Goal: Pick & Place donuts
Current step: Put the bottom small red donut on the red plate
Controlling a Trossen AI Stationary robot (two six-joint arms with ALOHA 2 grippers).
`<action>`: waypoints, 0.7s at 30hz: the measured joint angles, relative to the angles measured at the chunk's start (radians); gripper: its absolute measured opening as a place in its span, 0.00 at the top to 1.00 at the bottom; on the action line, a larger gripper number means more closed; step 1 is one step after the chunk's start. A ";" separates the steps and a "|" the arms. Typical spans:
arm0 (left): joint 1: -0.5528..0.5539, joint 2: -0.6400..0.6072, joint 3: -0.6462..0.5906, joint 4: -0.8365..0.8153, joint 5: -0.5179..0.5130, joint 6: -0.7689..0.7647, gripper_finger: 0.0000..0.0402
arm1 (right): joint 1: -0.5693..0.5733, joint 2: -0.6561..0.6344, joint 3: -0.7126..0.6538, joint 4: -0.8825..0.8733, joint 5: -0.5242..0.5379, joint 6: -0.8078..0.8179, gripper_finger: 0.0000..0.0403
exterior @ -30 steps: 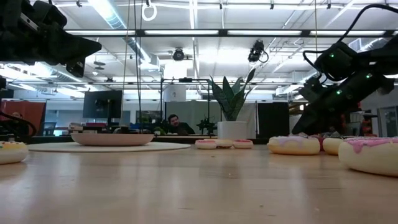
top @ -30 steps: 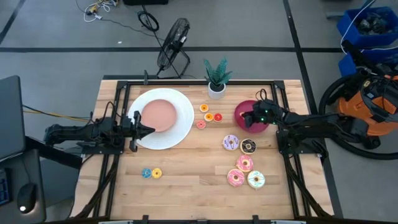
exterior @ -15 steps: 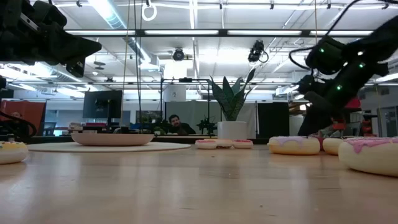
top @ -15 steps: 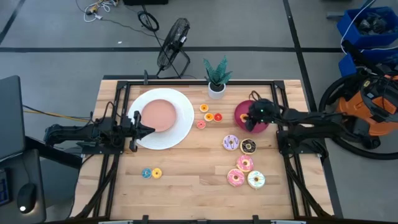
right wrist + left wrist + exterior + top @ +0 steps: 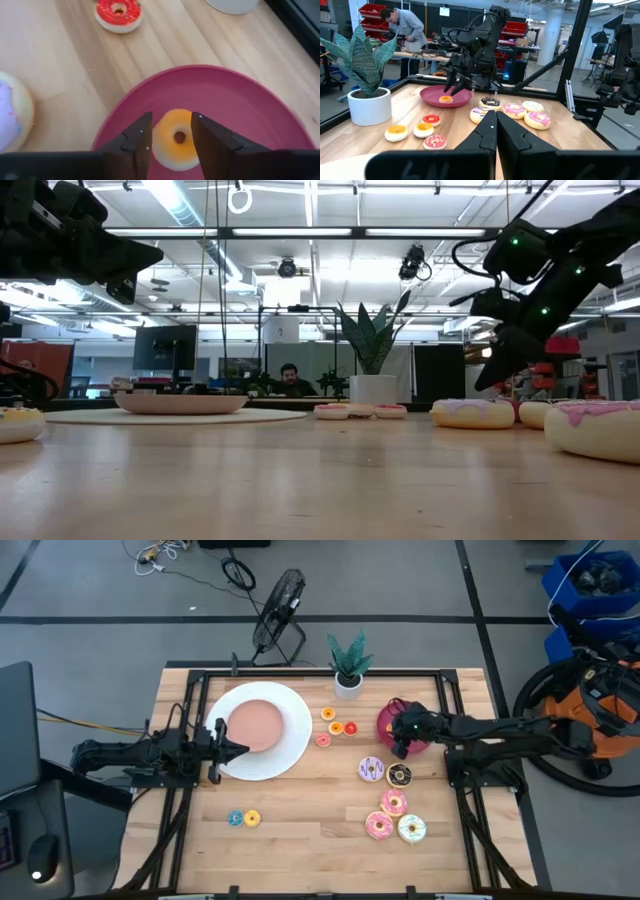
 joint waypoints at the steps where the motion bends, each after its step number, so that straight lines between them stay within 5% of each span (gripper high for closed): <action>1: 0.000 0.000 0.000 0.000 0.000 0.000 0.98 | 0.005 0.008 0.000 0.002 0.001 -0.001 0.65; 15: 0.000 0.000 0.000 0.000 0.000 0.000 0.98 | 0.014 0.215 0.051 0.013 0.071 0.016 0.70; 21: 0.000 0.000 0.000 0.000 0.000 0.000 0.98 | 0.014 0.236 0.059 0.012 0.087 0.025 0.84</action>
